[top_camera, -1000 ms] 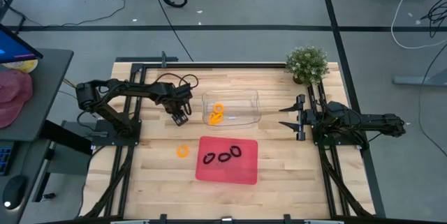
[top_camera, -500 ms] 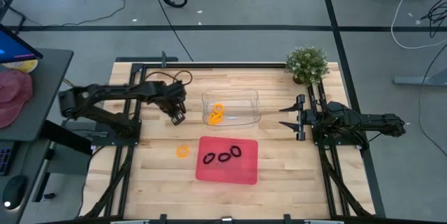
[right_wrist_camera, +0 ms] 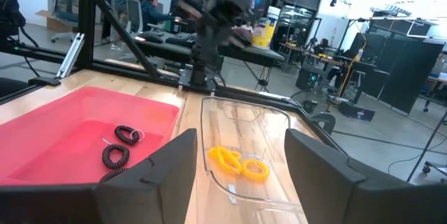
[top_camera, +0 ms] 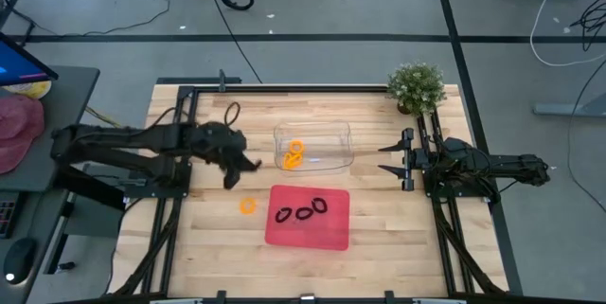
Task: Sort spring keychains
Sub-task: Put the black spring keychain into the red bin, then put the yellow spring keychain into the transparent bin
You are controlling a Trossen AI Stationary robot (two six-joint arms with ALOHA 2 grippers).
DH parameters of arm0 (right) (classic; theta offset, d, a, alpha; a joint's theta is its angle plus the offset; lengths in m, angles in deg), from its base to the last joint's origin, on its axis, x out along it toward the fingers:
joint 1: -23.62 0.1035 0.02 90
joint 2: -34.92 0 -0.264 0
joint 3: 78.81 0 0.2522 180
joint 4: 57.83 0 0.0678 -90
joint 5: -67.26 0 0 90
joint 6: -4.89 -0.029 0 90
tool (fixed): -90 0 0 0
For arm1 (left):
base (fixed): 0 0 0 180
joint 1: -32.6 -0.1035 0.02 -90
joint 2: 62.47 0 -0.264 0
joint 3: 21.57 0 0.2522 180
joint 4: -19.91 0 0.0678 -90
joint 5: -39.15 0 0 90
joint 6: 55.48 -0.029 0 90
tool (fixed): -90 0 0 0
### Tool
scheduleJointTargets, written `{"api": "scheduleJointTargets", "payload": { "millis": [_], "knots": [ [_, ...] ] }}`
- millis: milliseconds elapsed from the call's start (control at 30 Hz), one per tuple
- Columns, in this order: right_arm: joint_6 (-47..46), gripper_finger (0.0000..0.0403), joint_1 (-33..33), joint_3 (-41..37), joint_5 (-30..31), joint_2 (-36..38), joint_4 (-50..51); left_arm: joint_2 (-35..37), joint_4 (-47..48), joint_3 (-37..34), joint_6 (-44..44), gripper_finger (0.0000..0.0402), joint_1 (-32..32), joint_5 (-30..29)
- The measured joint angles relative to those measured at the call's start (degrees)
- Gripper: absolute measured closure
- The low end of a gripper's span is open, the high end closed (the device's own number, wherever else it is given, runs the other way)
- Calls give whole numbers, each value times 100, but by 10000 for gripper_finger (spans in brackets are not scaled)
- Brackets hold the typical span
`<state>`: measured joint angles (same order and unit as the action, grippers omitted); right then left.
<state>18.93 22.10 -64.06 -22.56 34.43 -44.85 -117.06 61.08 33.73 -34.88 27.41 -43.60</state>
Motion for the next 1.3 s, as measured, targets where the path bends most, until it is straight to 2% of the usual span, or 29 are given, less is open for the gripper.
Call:
{"api": "scheduleJointTargets", "payload": {
  "millis": [167, 267, 433, 567, 700, 867, 967, 1067, 1133, 1300],
  "knots": [
    [0, 181, 1, 0, -2, 0, 0, -116, -1396, 6, -18, 393, 1023, 433],
    [0, 181, 2, 0, 0, 0, 0, -285, -1729, 4, -418, 390, 1508, 493],
    [0, 181, 1, 0, -1, -1, 0, -620, -2070, 4, -1083, 331, 1772, -103],
    [0, 181, 2, -2, -2, -2, 0, -1107, -2548, 4, -950, 285, 1699, 129],
    [0, 181, 0, 0, -1, -2, 0, -1593, -2602, 9, -924, 231, 1691, 216],
    [0, 181, 2, 0, -2, -2, 0, -1744, -1856, 342, -847, 145, 1687, 87],
    [0, 181, 1, 0, 0, -1, 0, -1677, -443, 726, -574, 114, 1695, -110],
    [0, 181, 2, 0, -1, 0, 0, -1663, 967, 1020, -59, 106, 1789, -413],
    [0, 181, 2, 0, 0, 0, 0, -1665, 1518, 995, 208, 106, 1924, -712],
    [0, 181, 2, 0, -1, -1, 0, -1669, 1265, 514, 674, 114, 2362, -963]
  ]
}}
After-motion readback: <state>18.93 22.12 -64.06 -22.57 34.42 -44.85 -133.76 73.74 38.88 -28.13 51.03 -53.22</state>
